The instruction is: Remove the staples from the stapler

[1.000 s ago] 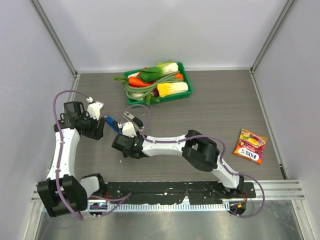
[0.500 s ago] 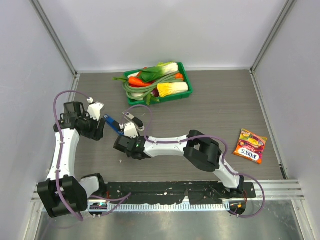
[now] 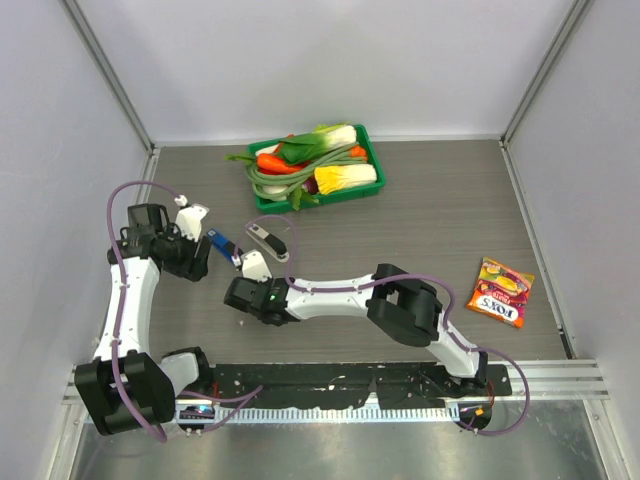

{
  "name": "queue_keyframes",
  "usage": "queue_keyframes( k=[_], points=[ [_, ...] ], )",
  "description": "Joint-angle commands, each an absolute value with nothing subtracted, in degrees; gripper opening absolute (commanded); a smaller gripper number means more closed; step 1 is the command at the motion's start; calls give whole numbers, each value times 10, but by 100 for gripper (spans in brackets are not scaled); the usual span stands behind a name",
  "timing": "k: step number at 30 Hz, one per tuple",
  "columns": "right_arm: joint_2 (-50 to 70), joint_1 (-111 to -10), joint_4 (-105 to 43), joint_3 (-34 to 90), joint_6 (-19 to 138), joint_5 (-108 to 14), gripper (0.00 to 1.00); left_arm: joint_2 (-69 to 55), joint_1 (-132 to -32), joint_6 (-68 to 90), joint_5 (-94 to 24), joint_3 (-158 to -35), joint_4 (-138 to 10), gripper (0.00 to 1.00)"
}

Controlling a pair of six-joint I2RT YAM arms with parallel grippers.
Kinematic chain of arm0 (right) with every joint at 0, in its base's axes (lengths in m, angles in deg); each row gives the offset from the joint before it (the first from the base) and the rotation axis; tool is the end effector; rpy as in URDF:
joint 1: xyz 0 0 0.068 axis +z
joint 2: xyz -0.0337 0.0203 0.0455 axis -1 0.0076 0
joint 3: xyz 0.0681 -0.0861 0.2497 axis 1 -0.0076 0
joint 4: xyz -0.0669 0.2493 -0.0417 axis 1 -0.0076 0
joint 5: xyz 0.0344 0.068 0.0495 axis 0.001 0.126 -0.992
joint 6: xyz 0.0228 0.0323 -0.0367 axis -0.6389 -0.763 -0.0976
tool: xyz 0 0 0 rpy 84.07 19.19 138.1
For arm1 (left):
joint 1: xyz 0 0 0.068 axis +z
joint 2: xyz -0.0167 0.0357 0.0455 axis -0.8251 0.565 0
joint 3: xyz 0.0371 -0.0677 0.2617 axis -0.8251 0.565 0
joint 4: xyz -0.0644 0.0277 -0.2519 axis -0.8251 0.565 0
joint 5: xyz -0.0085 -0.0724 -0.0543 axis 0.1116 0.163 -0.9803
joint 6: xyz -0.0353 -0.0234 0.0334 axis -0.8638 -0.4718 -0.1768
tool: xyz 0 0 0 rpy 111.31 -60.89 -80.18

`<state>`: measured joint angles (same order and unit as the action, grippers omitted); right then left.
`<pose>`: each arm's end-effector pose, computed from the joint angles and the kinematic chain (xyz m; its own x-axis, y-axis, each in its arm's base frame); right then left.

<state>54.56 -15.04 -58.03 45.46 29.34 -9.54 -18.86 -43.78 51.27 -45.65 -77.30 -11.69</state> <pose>0.1412 0.4440 0.1567 -0.6461 -0.3855 -0.6588 -0.4789 0.8768 -0.0434 0.2049 0.0309 0.2695 -0.7648 0.3077 -0.5661 0.3819 0.9241 -0.0136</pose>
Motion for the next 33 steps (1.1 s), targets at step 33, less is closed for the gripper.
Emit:
queue_keyframes(
  k=[33],
  points=[
    [109, -280, -549, -18, 172, -68, 14, 73, -908, 371, -331, -906, -267, 58]
  ],
)
